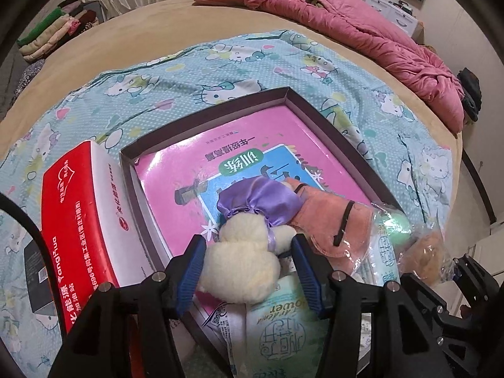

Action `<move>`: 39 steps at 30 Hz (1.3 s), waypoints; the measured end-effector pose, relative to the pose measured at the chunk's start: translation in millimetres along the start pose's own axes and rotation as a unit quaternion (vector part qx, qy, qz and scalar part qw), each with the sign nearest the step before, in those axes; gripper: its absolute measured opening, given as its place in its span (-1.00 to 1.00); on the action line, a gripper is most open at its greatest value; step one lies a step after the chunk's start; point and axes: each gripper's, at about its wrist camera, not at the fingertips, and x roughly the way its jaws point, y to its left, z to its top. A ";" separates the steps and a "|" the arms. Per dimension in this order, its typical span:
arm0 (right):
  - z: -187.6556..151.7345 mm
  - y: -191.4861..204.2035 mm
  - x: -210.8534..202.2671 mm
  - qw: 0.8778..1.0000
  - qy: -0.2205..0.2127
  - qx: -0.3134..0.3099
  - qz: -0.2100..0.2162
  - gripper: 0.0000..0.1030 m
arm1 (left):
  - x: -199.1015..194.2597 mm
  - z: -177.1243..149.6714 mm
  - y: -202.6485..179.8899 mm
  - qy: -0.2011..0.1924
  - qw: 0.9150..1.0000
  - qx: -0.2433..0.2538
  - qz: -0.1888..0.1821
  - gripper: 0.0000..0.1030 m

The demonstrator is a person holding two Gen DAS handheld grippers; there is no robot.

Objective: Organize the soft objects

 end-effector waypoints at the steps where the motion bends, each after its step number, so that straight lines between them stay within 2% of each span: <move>1: 0.1 -1.0 0.9 1.000 0.000 0.001 0.001 -0.04 | 0.0 -0.4 0.0 0.001 1.000 0.001 0.003 0.08; 9: -1.0 -10.6 2.6 1.000 0.007 0.023 0.001 -0.04 | -3.6 -6.0 -5.2 -0.001 1.000 0.016 0.005 0.09; 19: -2.1 -9.3 2.0 1.000 0.012 0.020 -0.008 -0.01 | -11.4 -9.8 -8.7 -0.008 1.000 0.019 0.001 0.18; 35: -1.5 -6.4 -2.5 0.999 0.007 0.017 -0.026 0.42 | -52.8 -14.1 -11.6 -0.049 0.999 0.016 -0.017 0.37; 39: -1.1 -5.2 -6.4 0.999 -0.002 0.015 -0.032 0.46 | -64.6 -17.7 -12.3 -0.060 0.998 0.015 -0.018 0.42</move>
